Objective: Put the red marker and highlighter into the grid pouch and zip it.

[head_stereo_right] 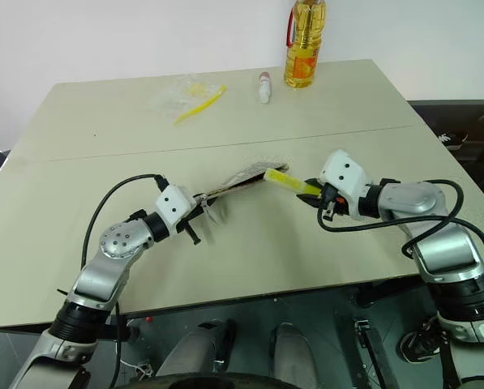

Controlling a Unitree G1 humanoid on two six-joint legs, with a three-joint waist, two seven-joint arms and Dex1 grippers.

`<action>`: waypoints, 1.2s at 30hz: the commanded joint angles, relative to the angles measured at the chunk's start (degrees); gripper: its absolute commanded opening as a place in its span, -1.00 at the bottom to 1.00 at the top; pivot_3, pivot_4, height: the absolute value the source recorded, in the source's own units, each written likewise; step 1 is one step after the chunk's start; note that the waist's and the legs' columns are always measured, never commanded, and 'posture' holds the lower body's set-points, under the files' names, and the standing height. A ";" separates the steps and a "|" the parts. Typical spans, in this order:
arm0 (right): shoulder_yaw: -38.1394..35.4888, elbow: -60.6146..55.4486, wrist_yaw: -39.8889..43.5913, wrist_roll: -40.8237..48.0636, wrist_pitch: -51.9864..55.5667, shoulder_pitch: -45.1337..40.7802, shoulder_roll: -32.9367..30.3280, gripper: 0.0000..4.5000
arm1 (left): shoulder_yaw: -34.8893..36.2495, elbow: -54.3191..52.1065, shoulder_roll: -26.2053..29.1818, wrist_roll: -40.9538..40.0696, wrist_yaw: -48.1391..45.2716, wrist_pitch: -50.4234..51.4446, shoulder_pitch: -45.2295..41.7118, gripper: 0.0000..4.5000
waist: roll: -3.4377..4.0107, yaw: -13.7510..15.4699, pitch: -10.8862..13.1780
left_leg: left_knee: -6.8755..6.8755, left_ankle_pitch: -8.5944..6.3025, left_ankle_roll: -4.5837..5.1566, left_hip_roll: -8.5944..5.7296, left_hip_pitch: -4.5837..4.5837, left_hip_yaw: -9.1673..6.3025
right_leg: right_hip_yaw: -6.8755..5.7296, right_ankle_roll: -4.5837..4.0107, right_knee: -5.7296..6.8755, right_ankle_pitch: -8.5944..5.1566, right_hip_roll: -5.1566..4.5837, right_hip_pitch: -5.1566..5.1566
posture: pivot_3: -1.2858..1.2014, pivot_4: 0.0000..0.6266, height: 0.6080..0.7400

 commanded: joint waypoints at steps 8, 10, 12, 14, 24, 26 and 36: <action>1.64 -0.72 1.54 -3.43 -2.70 -1.64 -1.22 -0.61 | -0.88 -3.10 0.63 -0.38 -1.95 -1.48 0.93 -1.00 | 0.00 -0.02 0.00 | 0.00 0.00 0.00 0.00 0.00 0.00 | 0.00 0.00 -0.01 0.00 0.00 0.00 | 0.03 -0.52 1.00; 2.70 -0.82 2.28 -4.83 -3.89 -1.98 -1.80 -0.61 | -1.20 -3.39 0.98 -0.26 -2.60 -2.16 1.23 -1.00 | -0.01 -0.01 0.01 | 0.00 0.00 0.00 0.00 0.00 0.00 | 0.00 0.00 -0.01 0.00 0.00 0.00 | 0.03 -0.52 1.00; 3.77 -1.17 2.82 -5.96 -4.77 -2.61 -2.07 -0.61 | -1.47 -3.82 1.35 -0.65 -3.71 -2.73 1.51 -1.00 | -0.01 -0.01 0.01 | 0.00 0.00 0.00 0.00 0.00 0.01 | 0.00 -0.02 -0.01 -0.01 0.00 0.00 | 0.03 -0.52 1.00; 5.67 -2.22 3.30 -8.16 -6.65 -3.37 -2.69 -0.61 | -2.29 -4.43 2.52 -0.34 -5.39 -4.01 2.08 -1.00 | -0.01 -0.06 0.01 | 0.00 0.00 -0.01 0.00 0.00 0.01 | 0.00 -0.02 -0.01 -0.01 0.00 0.00 | 0.03 -0.52 1.00; 15.36 -5.88 4.34 -18.86 -15.82 -9.51 -0.05 -0.61 | -1.80 -4.38 4.88 -4.00 -10.91 -5.30 0.69 -1.00 | -0.03 0.04 0.04 | -0.03 -0.02 -0.04 -0.01 0.00 0.00 | 0.00 -0.03 -0.03 -0.02 -0.01 -0.01 | 0.03 -0.52 1.00; 16.19 -5.79 4.17 -20.58 -17.72 -10.42 0.51 -0.61 | -2.14 -4.13 4.82 -4.40 -11.72 -4.82 -0.12 -1.00 | -0.04 0.04 0.04 | -0.03 -0.05 -0.08 -0.01 0.00 0.00 | 0.00 -0.03 -0.04 -0.02 -0.01 -0.01 | 0.03 -0.52 1.00; 13.30 -5.90 4.92 -20.25 -17.66 -10.30 1.82 0.69 | -1.63 -5.71 4.10 -5.33 -11.74 -1.94 -0.27 -1.00 | -0.04 -0.03 0.04 | -0.04 0.00 -0.01 -0.01 0.00 -0.01 | 0.00 0.01 -0.03 0.00 0.00 -0.02 | 0.03 -0.52 1.00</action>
